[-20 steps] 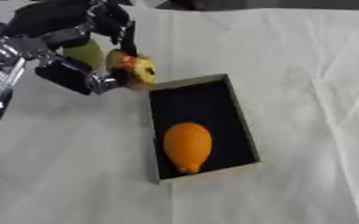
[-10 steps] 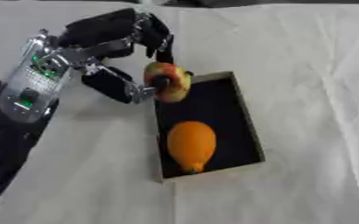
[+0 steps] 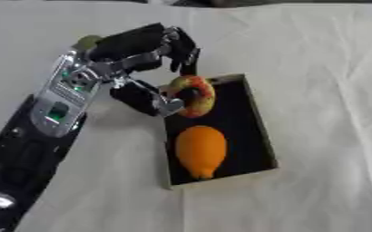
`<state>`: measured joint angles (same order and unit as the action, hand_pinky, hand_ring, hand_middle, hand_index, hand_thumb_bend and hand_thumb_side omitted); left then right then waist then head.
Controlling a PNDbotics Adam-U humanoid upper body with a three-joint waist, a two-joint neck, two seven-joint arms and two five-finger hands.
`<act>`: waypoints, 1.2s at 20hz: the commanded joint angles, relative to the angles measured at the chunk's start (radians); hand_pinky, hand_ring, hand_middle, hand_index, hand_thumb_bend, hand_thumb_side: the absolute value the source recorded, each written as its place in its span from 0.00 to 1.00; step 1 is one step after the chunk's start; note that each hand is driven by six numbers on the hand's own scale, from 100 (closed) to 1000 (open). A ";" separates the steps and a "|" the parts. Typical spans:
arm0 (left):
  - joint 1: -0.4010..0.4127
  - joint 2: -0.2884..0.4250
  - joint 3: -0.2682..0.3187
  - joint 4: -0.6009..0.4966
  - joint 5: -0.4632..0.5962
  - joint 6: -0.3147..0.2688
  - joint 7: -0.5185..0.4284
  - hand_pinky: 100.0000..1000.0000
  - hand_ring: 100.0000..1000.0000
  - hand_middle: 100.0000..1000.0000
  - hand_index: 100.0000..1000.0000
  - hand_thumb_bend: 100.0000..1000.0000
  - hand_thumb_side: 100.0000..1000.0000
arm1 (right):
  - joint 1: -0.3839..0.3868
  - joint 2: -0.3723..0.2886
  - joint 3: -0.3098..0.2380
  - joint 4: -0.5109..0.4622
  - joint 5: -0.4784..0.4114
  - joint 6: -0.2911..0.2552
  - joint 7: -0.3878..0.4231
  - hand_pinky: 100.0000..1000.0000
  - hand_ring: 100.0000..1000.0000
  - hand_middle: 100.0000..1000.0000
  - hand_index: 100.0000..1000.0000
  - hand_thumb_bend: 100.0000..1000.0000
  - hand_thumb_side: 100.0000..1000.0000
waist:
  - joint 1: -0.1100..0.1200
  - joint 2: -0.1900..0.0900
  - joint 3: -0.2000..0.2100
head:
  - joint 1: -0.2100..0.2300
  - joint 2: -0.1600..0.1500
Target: Pick up objects on the table and place them in the box.
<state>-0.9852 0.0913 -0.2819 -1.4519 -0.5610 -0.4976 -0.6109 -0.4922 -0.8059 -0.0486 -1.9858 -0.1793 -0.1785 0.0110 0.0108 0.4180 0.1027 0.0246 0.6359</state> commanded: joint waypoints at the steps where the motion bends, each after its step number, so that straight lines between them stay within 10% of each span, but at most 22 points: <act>1: -0.013 -0.022 -0.004 -0.001 -0.015 -0.050 -0.046 0.35 0.42 0.33 0.48 0.00 0.23 | -0.010 -0.014 -0.010 -0.014 -0.009 0.004 0.003 0.90 0.93 0.55 0.75 0.00 0.41 | 0.000 -0.026 -0.003 | 0.003 -0.011; 11: -0.012 -0.041 -0.019 0.038 -0.104 -0.092 -0.053 0.43 0.47 0.38 0.55 0.00 0.19 | -0.007 -0.005 -0.012 -0.014 -0.014 0.013 0.009 0.90 0.93 0.55 0.75 0.00 0.41 | 0.004 -0.028 -0.009 | 0.004 -0.014; 24: -0.004 -0.043 -0.015 0.046 -0.016 -0.209 -0.207 0.78 0.82 0.82 0.91 0.00 0.20 | 0.002 0.004 -0.017 -0.014 -0.015 0.023 0.013 0.90 0.93 0.55 0.75 0.00 0.41 | 0.002 -0.028 -0.011 | -0.002 -0.014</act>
<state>-0.9765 0.0435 -0.3086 -1.3889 -0.5972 -0.5032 -0.6055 -0.4833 -0.7865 -0.0493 -1.9858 -0.1881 -0.1572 0.0253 0.0167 0.4178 0.0930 0.0242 0.6316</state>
